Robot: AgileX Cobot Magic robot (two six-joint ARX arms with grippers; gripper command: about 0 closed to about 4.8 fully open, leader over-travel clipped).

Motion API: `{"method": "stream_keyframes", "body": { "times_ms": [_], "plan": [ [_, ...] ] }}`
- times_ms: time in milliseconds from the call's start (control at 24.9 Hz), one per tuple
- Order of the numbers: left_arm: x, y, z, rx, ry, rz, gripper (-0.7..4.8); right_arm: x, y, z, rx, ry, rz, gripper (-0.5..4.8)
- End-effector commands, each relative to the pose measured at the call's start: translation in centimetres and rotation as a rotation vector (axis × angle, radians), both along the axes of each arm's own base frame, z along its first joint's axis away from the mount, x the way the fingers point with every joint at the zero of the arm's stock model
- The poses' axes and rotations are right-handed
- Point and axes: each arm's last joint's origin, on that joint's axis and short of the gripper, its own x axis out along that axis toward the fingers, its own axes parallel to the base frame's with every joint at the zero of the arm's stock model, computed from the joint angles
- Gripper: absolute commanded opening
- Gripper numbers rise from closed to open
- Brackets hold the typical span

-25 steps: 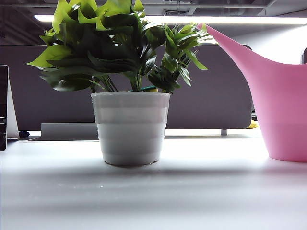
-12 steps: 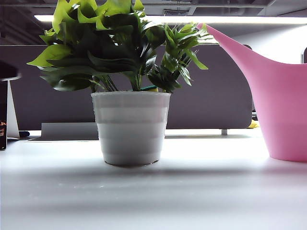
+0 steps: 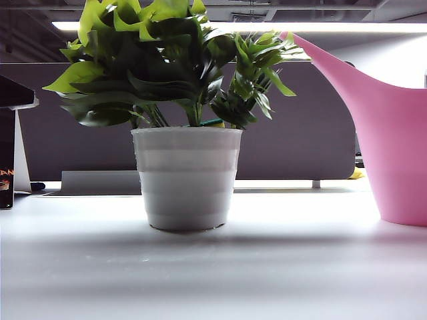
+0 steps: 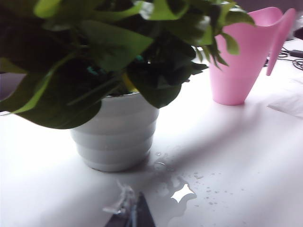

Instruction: Pick up the watering can from the table, water the potted plant, and put the can back.

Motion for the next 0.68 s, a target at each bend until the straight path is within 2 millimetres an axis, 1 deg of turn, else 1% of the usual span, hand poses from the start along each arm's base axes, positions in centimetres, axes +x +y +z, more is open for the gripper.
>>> {"method": "stream_keyframes", "body": {
  "times_ms": [40,201,281,322,402,523,683],
  "plan": [
    [0.0,0.0,0.1,-0.010,-0.007,-0.001,-0.05,1.0,-0.2,-0.3,-0.008,-0.015,-0.011,3.34],
    [0.0,0.0,0.1,-0.010,-0.007,0.000,-0.05,1.4,-2.1,-0.7,0.002,-0.002,-0.074,3.33],
    [0.0,0.0,0.1,-0.010,-0.007,-0.001,-0.05,1.5,-3.5,-0.7,0.026,-0.029,-0.037,3.33],
    [0.0,0.0,0.1,-0.010,-0.007,0.000,-0.05,1.6,-4.2,-0.6,0.045,-0.057,0.031,3.33],
    [0.0,0.0,0.1,-0.009,-0.006,-0.001,-0.05,1.8,-4.8,-0.7,0.058,-0.077,0.089,3.33],
    [0.0,0.0,0.1,-0.010,-0.007,0.000,-0.05,2.3,-5.1,-1.1,0.041,-0.061,0.088,3.33],
    [0.0,0.0,0.1,-0.010,-0.006,-0.001,-0.05,3.5,-5.5,-2.0,0.029,-0.072,0.108,3.33]
  ]
}}
